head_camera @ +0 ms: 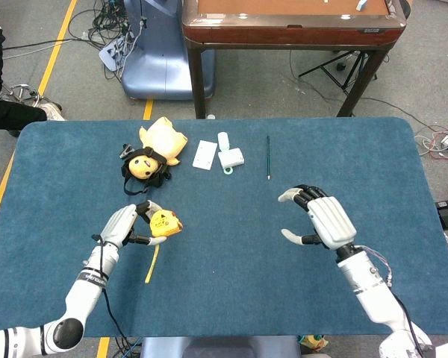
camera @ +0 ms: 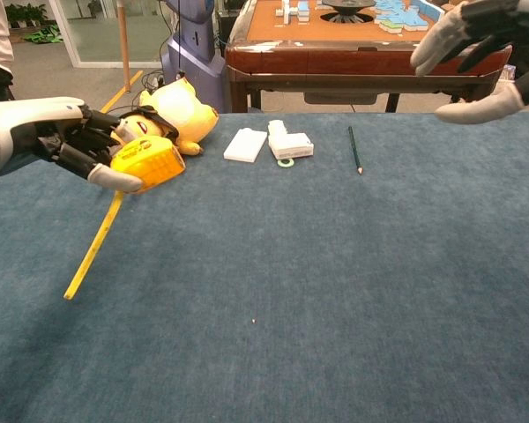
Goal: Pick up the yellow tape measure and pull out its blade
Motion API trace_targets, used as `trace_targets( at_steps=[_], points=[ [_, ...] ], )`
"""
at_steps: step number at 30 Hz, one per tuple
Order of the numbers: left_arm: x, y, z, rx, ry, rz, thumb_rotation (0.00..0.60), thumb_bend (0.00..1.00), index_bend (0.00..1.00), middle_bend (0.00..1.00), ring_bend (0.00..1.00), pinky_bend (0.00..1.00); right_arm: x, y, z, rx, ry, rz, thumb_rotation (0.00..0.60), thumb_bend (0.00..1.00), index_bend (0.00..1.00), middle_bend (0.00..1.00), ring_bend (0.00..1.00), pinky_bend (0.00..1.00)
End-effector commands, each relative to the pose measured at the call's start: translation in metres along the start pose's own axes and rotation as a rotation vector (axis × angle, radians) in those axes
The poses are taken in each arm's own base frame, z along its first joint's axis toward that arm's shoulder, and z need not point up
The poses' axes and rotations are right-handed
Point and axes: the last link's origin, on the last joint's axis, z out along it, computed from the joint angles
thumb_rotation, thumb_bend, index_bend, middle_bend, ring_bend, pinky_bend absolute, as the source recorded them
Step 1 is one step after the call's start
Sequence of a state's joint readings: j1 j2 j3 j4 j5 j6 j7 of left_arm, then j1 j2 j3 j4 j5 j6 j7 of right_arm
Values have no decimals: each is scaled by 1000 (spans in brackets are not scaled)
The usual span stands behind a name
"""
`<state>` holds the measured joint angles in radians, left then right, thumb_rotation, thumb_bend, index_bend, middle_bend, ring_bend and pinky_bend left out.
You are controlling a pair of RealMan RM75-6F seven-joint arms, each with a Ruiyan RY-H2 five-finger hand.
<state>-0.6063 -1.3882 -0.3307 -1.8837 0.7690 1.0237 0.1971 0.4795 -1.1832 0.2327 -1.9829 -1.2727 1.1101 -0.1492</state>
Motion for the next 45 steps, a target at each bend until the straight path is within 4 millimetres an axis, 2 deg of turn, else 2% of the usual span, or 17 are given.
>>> trace_targets(
  at_steps=[1,9,20,32,45],
  points=[
    [0,15,1,-8,19,14,600,135,471,530,428,229,-17,-19,19,22,-27,44,600,297,326,298,193,202],
    [-2,28,2,29,27,-20,600,135,468,530,428,235,-42,-51,46,45,-40,72,600,217,373,322,193,202],
    [-2,33,2,49,26,-62,600,135,467,530,429,243,-56,-80,78,26,-5,86,600,207,406,343,193,202],
    [-4,36,2,61,29,-87,600,135,467,530,430,260,-74,-107,99,30,-7,80,600,205,406,343,193,202],
    [-7,39,2,62,23,-91,600,135,467,530,431,265,-84,-126,110,44,3,93,600,204,408,343,193,202]
  ],
)
